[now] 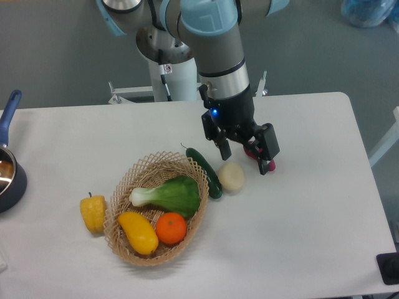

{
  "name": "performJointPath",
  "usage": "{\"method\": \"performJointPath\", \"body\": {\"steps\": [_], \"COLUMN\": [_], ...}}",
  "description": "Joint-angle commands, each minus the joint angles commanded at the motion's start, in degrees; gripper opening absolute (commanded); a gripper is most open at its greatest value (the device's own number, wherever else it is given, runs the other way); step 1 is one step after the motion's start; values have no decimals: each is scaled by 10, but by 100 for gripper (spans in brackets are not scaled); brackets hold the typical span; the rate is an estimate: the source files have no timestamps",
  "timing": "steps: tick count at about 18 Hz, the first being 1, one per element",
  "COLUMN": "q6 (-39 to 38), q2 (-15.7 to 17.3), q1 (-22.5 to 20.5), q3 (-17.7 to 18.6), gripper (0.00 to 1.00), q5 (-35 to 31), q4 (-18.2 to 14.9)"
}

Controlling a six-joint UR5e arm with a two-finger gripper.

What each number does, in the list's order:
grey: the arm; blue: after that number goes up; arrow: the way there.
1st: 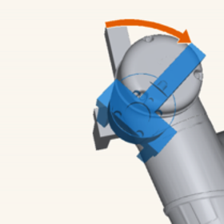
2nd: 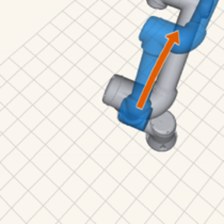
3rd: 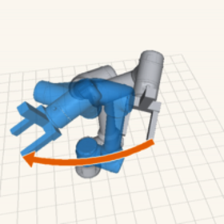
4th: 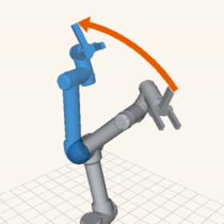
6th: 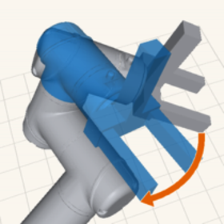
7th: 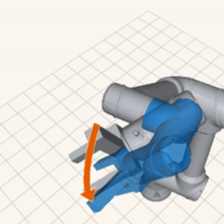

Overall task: Pick up the mango from the basket
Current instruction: 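Release the purple sweet potato from the gripper beside the potato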

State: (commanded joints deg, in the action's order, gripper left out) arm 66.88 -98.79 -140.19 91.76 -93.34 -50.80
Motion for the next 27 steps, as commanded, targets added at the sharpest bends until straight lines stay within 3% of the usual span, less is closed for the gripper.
{"method": "performJointPath", "body": {"steps": [16, 27], "q6": [-25, -270], "q2": [-9, -38], "q1": [33, 53], "q3": [52, 25], "gripper": [100, 100], "q5": [-26, 34], "q4": [13, 19]}}
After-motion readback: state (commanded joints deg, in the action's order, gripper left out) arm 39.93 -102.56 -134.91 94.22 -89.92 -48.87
